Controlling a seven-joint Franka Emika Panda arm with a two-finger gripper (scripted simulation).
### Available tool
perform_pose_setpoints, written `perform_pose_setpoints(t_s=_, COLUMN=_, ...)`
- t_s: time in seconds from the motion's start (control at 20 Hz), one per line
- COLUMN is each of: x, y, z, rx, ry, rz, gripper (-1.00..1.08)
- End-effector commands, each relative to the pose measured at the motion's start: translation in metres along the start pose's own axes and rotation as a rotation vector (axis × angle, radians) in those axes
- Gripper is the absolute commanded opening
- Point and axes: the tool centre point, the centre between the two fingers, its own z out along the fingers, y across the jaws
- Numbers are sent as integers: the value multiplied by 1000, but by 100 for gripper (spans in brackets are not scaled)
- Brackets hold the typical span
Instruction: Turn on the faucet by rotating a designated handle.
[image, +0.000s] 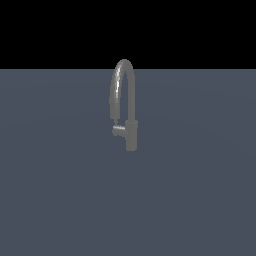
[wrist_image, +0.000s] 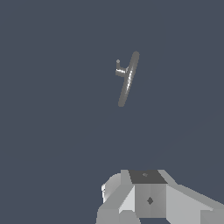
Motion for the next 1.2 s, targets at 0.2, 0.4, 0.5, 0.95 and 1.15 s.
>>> perform_pose_setpoints(t_s=0.2, x=3, y=-2, z=-2, rx=2, ry=5, rz=7, gripper=-100)
perform_pose_setpoints(t_s=0.4, x=7, y=-5, z=-6, rx=5, ry=15, rz=16, gripper=-100)
perform_pose_setpoints(t_s=0.5, x=7, y=-5, z=-7, rx=5, ry=16, rz=16, gripper=-100)
perform_pose_setpoints(t_s=0.95, x=15, y=-3, z=-3, rx=7, ry=0, rz=58, gripper=-100)
perform_pose_setpoints(t_s=1.15, x=25, y=-1, z=2, rx=8, ry=-16, rz=104, gripper=-100)
